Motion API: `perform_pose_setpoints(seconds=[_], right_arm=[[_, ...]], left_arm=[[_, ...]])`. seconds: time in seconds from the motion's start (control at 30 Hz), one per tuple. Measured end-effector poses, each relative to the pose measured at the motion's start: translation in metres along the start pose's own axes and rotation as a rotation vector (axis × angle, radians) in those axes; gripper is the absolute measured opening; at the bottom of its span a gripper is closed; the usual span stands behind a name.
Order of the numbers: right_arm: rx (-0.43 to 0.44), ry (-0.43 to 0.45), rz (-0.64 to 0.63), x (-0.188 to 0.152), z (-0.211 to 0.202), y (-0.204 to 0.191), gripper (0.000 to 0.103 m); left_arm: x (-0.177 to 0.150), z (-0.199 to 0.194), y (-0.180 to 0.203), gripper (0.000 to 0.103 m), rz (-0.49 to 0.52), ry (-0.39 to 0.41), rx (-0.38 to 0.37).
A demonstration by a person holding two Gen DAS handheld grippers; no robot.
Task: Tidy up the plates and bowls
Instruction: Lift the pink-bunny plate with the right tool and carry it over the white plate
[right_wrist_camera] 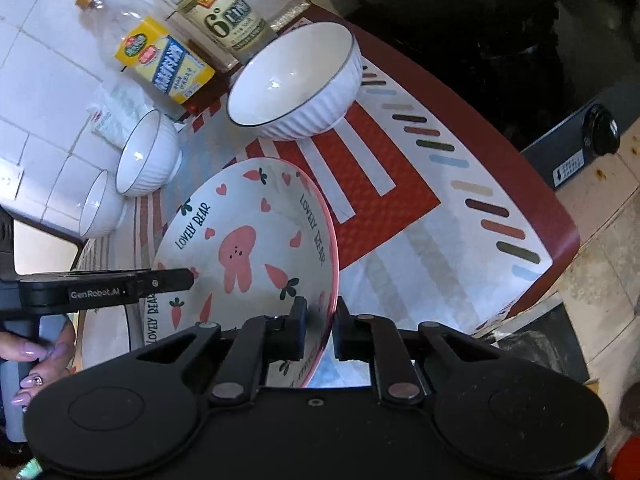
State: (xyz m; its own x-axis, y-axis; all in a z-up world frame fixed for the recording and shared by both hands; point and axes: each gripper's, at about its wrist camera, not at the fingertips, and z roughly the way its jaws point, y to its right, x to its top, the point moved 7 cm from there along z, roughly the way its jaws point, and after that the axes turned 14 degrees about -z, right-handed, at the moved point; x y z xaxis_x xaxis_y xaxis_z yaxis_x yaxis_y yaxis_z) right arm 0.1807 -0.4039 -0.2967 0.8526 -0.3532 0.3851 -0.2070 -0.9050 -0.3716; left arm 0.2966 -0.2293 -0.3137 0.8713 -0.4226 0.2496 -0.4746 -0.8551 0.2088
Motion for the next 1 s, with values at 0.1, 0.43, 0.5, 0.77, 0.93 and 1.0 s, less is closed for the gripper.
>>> perform_pose_setpoints(seconds=[0.1, 0.43, 0.5, 0.77, 0.93, 1.0], right_arm=[[0.005, -0.006, -0.028, -0.001, -0.008, -0.005, 0.017], [0.092, -0.069, -0.175, 0.002, -0.048, -0.034, 0.017], [0.098, -0.076, -0.225, 0.003, -0.056, -0.045, 0.017], [0.218, -0.144, -0.259, 0.006, -0.066, -0.079, 0.016], [0.264, -0.207, -0.272, 0.004, -0.061, -0.103, 0.016], [0.277, -0.227, -0.286, 0.004, -0.056, -0.114, 0.016]], left_arm=[[-0.009, -0.010, 0.001, 0.033, -0.016, 0.005, 0.009], [-0.039, -0.070, -0.009, 0.033, -0.131, 0.076, 0.007], [-0.049, -0.080, -0.014, 0.033, -0.161, 0.092, 0.015], [-0.092, -0.121, -0.041, 0.033, -0.298, 0.164, 0.046], [-0.113, -0.139, -0.067, 0.033, -0.411, 0.204, 0.035], [-0.120, -0.147, -0.080, 0.033, -0.441, 0.220, 0.035]])
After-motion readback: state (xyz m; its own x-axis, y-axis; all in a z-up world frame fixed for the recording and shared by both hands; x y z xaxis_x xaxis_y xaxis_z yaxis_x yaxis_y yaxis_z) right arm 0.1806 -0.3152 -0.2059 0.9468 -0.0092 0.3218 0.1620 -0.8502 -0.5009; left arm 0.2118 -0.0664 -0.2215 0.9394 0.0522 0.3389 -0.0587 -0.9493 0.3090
